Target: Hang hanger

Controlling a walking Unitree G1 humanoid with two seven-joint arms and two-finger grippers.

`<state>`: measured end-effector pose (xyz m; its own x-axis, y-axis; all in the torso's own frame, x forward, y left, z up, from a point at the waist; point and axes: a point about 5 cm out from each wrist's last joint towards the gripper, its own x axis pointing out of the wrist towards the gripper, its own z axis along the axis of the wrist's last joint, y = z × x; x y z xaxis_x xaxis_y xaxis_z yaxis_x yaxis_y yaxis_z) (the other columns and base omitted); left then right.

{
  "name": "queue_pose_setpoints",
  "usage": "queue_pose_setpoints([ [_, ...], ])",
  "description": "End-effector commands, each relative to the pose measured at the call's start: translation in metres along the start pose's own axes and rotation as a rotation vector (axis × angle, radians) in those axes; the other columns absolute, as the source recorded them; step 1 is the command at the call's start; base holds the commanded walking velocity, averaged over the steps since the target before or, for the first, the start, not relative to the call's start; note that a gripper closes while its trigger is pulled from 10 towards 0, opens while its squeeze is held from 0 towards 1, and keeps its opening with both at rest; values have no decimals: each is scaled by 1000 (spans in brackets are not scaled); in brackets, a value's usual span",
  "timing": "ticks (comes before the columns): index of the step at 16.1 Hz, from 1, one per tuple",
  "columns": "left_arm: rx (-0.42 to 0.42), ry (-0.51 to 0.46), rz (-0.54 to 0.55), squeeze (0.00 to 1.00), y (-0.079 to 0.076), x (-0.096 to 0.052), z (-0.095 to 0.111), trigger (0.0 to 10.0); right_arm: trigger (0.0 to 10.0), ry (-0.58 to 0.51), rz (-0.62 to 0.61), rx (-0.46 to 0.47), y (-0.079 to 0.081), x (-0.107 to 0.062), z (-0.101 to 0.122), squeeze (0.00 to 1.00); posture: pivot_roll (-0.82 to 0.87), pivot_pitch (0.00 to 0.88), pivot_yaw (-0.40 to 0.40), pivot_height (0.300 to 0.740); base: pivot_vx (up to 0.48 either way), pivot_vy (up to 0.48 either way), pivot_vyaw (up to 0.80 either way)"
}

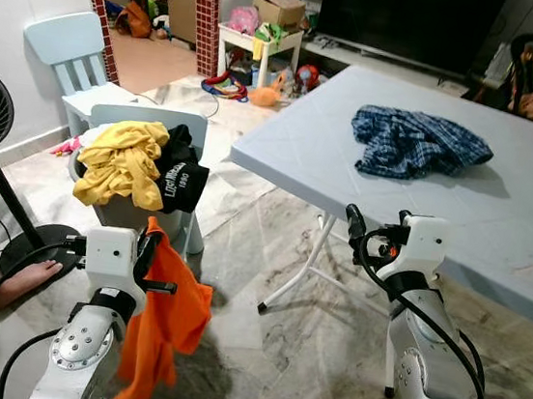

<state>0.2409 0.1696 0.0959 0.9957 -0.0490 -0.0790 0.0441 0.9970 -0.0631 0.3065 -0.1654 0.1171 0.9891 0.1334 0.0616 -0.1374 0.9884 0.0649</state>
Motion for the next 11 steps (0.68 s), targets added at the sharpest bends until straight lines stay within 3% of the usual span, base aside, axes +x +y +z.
queue_pose_setpoints([
  [1, 6, -46, -23, 0, -3, 0, 10, 10000, 10000, -26, 6, 3, 0, 2, 8, 0, -59, 0, -3, 740, 0, 0, -587],
  [11, 9, -43, -42, 0, -4, 0, 9, 10000, 10000, -28, 13, -3, 0, 3, 8, 0, -60, 0, -4, 740, 227, 0, -793],
])
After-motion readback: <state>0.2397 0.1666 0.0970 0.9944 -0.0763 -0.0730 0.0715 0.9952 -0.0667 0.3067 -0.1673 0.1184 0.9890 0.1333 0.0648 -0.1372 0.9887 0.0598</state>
